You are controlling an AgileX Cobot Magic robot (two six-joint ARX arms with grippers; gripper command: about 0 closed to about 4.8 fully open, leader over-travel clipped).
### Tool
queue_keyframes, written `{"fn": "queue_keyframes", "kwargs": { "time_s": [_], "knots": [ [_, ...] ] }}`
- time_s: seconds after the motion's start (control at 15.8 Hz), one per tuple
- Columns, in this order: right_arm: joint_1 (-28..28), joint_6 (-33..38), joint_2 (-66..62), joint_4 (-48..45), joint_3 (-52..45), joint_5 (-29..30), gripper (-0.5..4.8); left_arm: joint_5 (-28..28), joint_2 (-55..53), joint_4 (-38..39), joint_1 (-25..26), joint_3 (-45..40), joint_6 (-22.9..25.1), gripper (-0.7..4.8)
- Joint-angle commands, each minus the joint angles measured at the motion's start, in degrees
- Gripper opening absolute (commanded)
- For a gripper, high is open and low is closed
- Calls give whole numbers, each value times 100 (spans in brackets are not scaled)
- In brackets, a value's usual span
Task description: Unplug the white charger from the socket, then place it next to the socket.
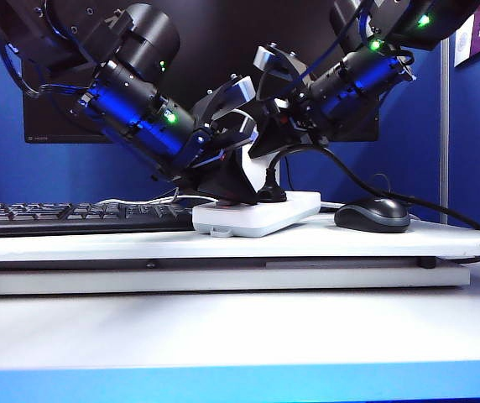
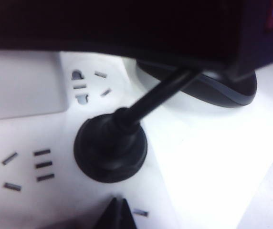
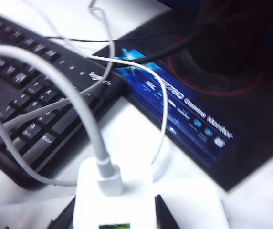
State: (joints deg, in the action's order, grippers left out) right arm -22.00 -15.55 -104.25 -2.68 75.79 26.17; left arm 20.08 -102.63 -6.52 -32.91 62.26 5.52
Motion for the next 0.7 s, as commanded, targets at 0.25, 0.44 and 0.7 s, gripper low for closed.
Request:
{"fn": "queue_keyframes", "kwargs": {
  "time_s": [0.25,0.44,0.7],
  "knots": [
    [-33,190,164,-826,114,337,0,-52,-140,522,-17,-61,2,-5],
    [-31,232,164,-815,114,337,0,-52,-140,520,-17,-61,4,-5],
    [-28,457,175,-977,114,422,0,-35,-140,538,-17,-61,4,-5]
  ]
}}
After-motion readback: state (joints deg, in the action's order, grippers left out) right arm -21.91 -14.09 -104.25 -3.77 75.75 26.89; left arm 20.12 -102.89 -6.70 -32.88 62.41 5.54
